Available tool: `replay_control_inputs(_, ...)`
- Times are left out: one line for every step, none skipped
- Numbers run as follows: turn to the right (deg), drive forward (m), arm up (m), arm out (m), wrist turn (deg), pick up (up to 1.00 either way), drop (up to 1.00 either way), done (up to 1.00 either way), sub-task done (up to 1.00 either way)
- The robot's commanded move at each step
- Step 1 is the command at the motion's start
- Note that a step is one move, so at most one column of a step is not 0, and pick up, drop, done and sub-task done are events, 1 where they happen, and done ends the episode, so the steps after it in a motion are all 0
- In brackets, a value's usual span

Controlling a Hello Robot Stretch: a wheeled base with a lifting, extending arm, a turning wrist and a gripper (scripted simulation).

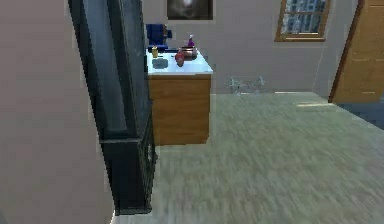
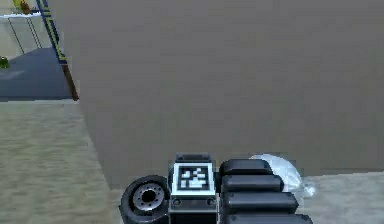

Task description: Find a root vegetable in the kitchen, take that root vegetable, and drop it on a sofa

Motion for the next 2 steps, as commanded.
replay_control_inputs(30.0, 0.0, 0.0, 0.0, 0.0, 0.0, 0.0, 0.0, 0.0)
replay_control_inputs(3.0, 0.0, 0.0, 0.0, 0.0, 0.0, 0.0, 0.0, 0.0)
